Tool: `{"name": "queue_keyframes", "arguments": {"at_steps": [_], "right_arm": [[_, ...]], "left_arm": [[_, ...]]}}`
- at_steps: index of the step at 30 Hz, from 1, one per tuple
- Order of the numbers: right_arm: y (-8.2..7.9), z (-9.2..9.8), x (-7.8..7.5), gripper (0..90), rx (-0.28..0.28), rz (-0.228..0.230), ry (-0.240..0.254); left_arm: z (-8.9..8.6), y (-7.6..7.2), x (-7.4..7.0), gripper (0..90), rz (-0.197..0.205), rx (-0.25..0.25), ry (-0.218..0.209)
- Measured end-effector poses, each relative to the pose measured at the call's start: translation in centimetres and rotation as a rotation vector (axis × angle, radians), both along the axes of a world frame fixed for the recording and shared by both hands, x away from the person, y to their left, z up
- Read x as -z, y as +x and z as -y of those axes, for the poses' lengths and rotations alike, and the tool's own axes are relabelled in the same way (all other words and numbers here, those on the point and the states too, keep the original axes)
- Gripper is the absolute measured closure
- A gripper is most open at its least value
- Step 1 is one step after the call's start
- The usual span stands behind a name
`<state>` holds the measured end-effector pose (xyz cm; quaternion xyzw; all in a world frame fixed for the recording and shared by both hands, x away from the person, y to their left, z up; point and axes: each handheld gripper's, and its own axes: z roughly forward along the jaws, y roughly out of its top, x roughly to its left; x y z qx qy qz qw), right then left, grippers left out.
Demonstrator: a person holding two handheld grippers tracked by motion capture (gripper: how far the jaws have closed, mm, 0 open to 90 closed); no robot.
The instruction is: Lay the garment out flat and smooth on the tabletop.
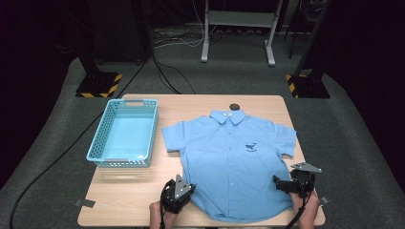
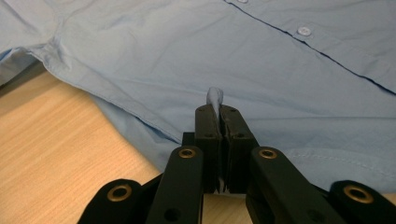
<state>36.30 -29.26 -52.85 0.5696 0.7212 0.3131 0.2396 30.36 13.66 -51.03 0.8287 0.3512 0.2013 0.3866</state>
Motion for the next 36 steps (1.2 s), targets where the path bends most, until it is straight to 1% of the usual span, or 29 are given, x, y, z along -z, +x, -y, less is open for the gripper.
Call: {"name": "queue_keyframes", "arguments": {"at_steps": [8, 10, 11, 13, 15, 17, 19, 20, 23, 24, 27, 29, 31, 32, 33, 36], "right_arm": [[0.0, 0.0, 0.0, 1.5, 0.0, 0.0, 0.0], [0.0, 0.0, 0.0, 1.5, 0.001, 0.0, 0.0], [0.0, 0.0, 0.0, 1.5, 0.001, 0.0, -0.001], [0.0, 0.0, 0.0, 1.4, 0.001, 0.0, 0.0], [0.0, 0.0, 0.0, 1.4, 0.0, 0.0, 0.0], [0.0, 0.0, 0.0, 1.5, 0.0, 0.0, 0.0], [0.0, 0.0, 0.0, 1.4, 0.0, 0.0, 0.0], [0.0, 0.0, 0.0, 1.5, 0.0, 0.0, 0.0], [0.0, 0.0, 0.0, 1.4, 0.001, 0.0, 0.0], [0.0, 0.0, 0.0, 1.4, 0.001, 0.0, 0.0], [0.0, 0.0, 0.0, 1.4, 0.0, 0.0, 0.0], [0.0, 0.0, 0.0, 1.5, 0.001, -0.001, 0.0], [0.0, 0.0, 0.0, 1.5, 0.001, -0.001, 0.001], [0.0, 0.0, 0.0, 1.5, 0.001, -0.001, 0.001], [0.0, 0.0, 0.0, 1.5, 0.001, 0.0, 0.001], [0.0, 0.0, 0.0, 1.5, 0.001, -0.001, 0.001]], "left_arm": [[-0.3, -0.1, 0.6, 85.2, -0.018, -0.003, 0.01], [-0.4, -0.2, 0.7, 81.0, -0.031, -0.011, 0.017], [-0.5, -0.2, 0.7, 75.8, -0.04, -0.017, 0.018], [-0.8, -0.2, 0.7, 62.7, -0.052, -0.036, 0.015], [-1.1, -0.2, 0.3, 46.3, -0.057, -0.061, 0.006], [-1.4, -0.3, -0.3, 33.2, -0.037, -0.084, -0.015], [-1.6, -0.3, -1.2, 24.6, -0.015, -0.087, -0.039], [-1.6, -0.3, -1.6, 21.9, -0.005, -0.086, -0.05], [-1.1, 0.4, -2.8, 14.5, 0.005, -0.07, -0.048], [-0.8, 0.7, -3.1, 13.4, 0.002, -0.062, -0.035], [0.7, 2.0, -3.3, 10.3, -0.029, -0.025, 0.035], [1.8, 2.9, -2.9, 8.9, -0.046, -0.013, 0.091], [2.6, 3.7, -2.0, 7.7, -0.077, -0.01, 0.161], [2.9, 4.1, -1.5, 6.7, -0.094, -0.016, 0.188], [2.9, 4.3, -1.0, 6.5, -0.11, -0.02, 0.208], [2.5, 4.4, 0.2, 6.0, -0.142, -0.047, 0.219]]}}
